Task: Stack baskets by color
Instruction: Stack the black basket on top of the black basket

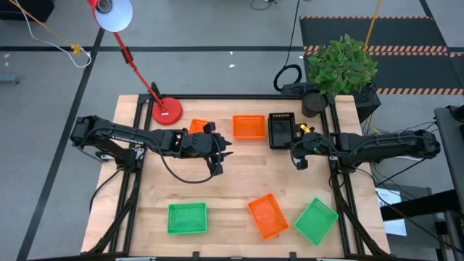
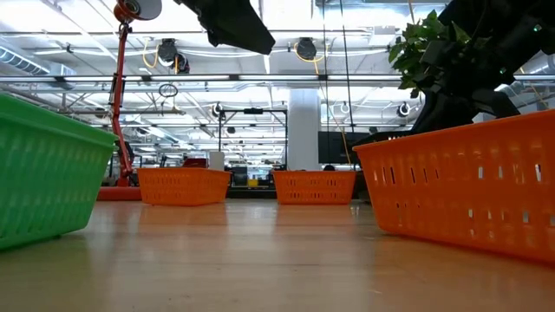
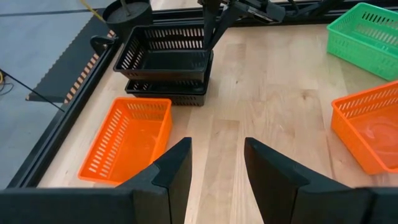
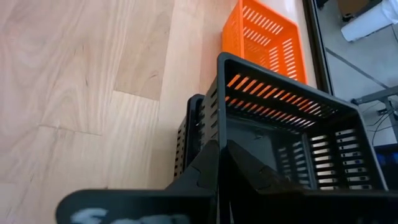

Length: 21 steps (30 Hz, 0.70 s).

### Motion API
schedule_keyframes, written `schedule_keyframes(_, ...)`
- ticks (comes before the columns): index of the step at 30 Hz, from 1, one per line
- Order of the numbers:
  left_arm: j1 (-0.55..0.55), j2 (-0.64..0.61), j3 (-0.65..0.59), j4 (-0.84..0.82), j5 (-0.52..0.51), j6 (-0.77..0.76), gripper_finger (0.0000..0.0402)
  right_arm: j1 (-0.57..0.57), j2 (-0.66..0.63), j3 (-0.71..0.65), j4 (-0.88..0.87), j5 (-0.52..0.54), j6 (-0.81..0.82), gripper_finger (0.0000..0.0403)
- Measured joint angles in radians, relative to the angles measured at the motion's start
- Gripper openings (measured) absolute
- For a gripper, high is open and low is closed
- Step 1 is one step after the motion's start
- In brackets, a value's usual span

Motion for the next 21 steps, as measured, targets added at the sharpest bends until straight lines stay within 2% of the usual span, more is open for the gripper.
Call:
schedule_keyframes(12, 0.000, 0.000, 0.000, 0.000, 0.000, 0.000, 0.0147, 0.000, 0.000, -0.001, 0.000, 0.000, 0.024, 0.0007)
schedule_keyframes(21, -0.002, 0.000, 0.000, 0.000, 0.000, -0.004, 0.0147, 0.000, 0.000, -0.074, 0.107, 0.006, -0.011, 0.0029)
